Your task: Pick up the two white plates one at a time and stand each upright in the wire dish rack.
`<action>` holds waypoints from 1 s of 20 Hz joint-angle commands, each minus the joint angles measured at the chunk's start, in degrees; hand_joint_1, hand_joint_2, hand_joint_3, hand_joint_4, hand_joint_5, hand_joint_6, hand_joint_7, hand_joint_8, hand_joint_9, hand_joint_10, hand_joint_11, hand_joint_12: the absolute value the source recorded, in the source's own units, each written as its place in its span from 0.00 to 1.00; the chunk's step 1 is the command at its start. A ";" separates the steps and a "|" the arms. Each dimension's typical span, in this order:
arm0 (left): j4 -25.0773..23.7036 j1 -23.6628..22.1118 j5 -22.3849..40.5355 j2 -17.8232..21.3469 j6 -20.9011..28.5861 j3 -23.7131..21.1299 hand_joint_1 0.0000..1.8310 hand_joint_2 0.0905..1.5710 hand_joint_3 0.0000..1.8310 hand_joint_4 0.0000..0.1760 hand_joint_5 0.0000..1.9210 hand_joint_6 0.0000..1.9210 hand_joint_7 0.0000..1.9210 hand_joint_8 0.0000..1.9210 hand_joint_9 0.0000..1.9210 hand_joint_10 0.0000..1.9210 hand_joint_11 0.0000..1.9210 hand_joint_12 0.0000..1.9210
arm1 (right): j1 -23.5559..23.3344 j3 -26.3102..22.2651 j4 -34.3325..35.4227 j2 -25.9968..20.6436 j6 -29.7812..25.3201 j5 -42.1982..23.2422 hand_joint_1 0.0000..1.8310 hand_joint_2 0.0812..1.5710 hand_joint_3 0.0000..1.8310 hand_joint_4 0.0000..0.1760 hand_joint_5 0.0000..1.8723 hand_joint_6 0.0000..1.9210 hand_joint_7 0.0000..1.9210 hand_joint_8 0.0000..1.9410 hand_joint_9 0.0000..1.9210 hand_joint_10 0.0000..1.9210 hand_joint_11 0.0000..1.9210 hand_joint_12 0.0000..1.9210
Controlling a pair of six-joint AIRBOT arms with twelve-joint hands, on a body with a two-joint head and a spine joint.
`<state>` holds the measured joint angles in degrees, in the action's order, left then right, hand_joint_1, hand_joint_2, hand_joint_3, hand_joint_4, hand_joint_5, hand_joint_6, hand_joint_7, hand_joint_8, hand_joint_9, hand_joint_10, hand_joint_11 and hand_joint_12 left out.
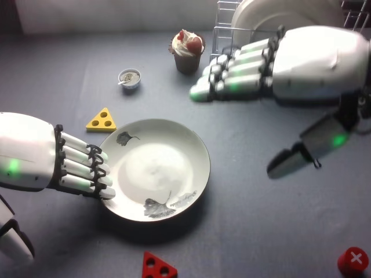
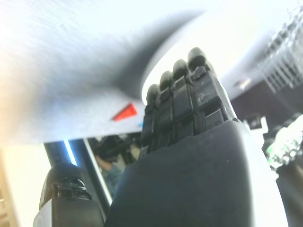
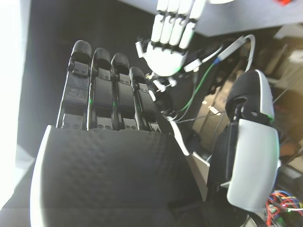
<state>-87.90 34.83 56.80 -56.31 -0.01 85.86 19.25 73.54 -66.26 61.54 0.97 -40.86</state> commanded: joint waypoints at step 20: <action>-9.83 4.49 -3.34 -0.87 0.01 -2.63 0.00 0.56 0.00 0.00 0.07 0.00 0.09 0.00 0.09 0.00 0.10 0.01 | 3.08 -3.79 5.59 -0.03 8.19 -1.71 0.59 0.56 0.00 0.00 0.10 0.00 0.08 0.00 0.10 0.00 0.13 0.01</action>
<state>-92.77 38.48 51.57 -56.66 -0.14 83.72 22.85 69.82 -63.11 61.76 9.98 -38.92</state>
